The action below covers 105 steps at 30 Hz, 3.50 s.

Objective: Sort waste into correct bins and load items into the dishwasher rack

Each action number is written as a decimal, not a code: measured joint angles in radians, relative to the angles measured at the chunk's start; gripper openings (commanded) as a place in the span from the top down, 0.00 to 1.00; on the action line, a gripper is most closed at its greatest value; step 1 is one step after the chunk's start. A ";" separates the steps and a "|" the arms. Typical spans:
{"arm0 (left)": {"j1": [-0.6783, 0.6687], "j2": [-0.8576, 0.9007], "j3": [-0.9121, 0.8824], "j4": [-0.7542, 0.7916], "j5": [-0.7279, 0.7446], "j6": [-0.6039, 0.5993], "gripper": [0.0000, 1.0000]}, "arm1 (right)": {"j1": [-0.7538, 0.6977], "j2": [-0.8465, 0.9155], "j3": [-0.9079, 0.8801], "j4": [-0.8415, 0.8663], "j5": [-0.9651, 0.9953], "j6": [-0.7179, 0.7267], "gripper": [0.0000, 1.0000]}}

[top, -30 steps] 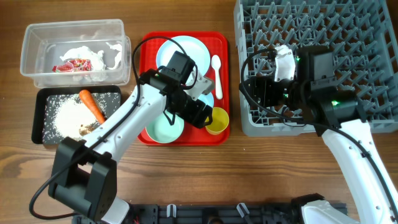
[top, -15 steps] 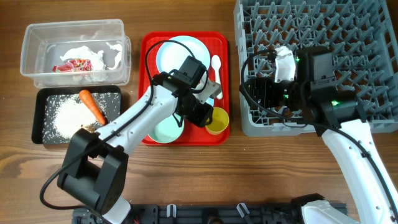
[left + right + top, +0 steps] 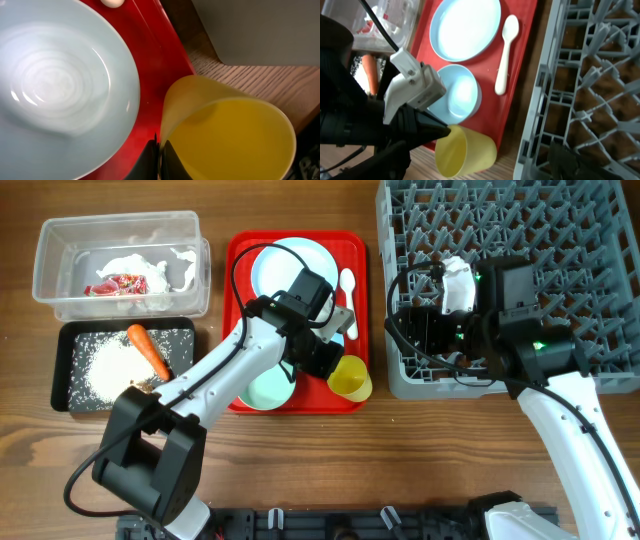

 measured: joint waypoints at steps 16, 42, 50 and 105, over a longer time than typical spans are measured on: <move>0.421 -0.258 0.071 0.069 0.429 -0.156 0.96 | 0.000 -0.106 0.001 0.198 -0.042 0.001 0.00; 0.551 -0.258 0.071 0.158 1.104 -0.159 0.96 | 0.038 0.131 0.003 0.863 -0.878 -0.108 0.00; 0.500 -0.258 0.071 0.198 1.105 -0.159 0.96 | 0.075 0.131 0.004 0.905 -0.888 -0.059 0.21; -0.009 -0.252 -0.234 0.107 -0.106 -0.586 0.44 | -0.182 0.131 0.007 0.549 -0.812 -0.065 0.02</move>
